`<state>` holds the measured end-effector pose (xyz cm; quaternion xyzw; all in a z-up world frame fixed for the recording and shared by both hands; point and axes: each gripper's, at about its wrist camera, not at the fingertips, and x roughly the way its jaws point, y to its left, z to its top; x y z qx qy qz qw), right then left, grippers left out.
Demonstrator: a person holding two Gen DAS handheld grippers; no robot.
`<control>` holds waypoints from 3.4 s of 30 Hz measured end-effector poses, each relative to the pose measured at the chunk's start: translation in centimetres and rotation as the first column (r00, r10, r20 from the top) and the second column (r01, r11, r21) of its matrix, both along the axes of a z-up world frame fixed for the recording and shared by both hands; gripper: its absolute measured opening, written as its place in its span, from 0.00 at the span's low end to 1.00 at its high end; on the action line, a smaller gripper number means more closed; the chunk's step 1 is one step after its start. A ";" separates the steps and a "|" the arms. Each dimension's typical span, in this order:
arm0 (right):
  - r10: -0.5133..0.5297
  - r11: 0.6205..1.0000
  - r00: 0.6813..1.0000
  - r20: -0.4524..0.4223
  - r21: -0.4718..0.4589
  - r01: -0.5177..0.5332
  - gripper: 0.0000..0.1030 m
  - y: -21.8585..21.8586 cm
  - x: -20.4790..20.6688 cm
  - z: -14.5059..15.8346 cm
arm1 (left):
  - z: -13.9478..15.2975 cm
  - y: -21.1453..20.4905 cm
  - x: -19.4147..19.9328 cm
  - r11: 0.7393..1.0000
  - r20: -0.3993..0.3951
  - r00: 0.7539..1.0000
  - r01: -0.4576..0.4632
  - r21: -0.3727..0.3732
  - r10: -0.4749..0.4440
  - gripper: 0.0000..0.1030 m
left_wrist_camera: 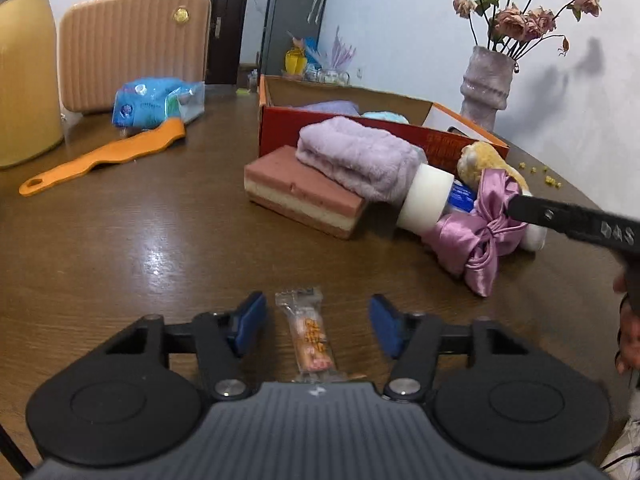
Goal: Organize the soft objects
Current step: 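Grasp the white foam roll with the right tool while the left tool grasps the snack packet, then drop the foam roll and snack packet into the box, opening both tools, then grasp the pink satin bow with the right tool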
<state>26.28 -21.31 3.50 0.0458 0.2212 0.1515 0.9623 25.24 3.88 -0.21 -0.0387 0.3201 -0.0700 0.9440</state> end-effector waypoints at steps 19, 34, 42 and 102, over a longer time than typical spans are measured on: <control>0.094 0.995 0.995 -0.020 0.024 -0.094 0.33 6.2 4.0 0.2 | 3.4 -3.0 -3.4 1.000 0.080 0.997 0.001 0.008 -0.002 0.21; 0.041 0.990 0.996 0.083 0.128 -0.052 0.33 -4.8 -2.4 4.8 | 10.3 -3.9 2.9 0.976 0.133 0.981 0.157 -0.151 -0.138 0.21; 0.089 0.996 0.993 -0.080 0.005 -0.089 0.35 -5.0 18.4 8.1 | 10.4 -3.8 23.3 0.989 -0.107 0.983 0.148 -0.025 -0.149 0.21; -0.092 0.995 0.995 -0.041 0.045 0.094 0.82 -8.7 -14.8 1.6 | 2.8 -11.0 -2.0 0.987 0.115 0.981 0.159 0.013 -0.159 0.85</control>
